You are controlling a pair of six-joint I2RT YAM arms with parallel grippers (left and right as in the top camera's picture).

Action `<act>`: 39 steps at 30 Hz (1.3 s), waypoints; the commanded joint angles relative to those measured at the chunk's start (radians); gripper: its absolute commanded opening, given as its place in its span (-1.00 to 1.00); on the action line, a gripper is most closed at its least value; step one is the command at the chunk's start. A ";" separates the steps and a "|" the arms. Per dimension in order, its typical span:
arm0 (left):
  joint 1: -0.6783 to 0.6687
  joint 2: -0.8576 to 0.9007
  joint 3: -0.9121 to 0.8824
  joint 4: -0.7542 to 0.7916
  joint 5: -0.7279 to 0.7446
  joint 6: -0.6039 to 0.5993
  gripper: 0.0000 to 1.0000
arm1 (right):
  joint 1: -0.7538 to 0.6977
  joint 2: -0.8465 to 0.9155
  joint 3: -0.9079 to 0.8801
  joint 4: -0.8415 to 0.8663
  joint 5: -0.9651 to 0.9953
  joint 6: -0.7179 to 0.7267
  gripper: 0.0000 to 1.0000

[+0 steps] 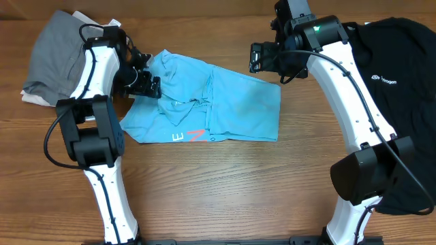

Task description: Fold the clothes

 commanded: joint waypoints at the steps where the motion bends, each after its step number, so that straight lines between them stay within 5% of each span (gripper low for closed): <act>1: 0.000 0.042 -0.098 0.014 0.148 0.088 0.77 | 0.005 0.005 0.002 0.007 0.010 0.002 1.00; 13: -0.014 0.042 -0.129 0.019 0.402 0.087 0.76 | 0.005 0.005 0.002 0.013 0.009 0.002 1.00; 23: -0.022 0.045 -0.130 0.023 0.391 0.030 0.68 | 0.005 0.005 0.002 0.011 0.006 0.002 1.00; 29: -0.034 0.046 -0.154 0.121 0.299 -0.117 0.29 | 0.005 0.005 0.002 0.001 0.006 0.002 1.00; 35: -0.037 0.046 -0.154 0.202 0.227 -0.226 -0.39 | 0.005 0.005 0.002 0.002 0.006 0.002 1.00; 38: -0.037 0.046 -0.154 0.219 0.181 -0.274 -0.91 | 0.005 0.005 0.002 0.002 -0.005 0.002 0.99; 39: -0.034 0.046 -0.153 0.219 0.171 -0.289 -0.92 | 0.005 0.005 0.002 0.002 -0.014 0.002 0.95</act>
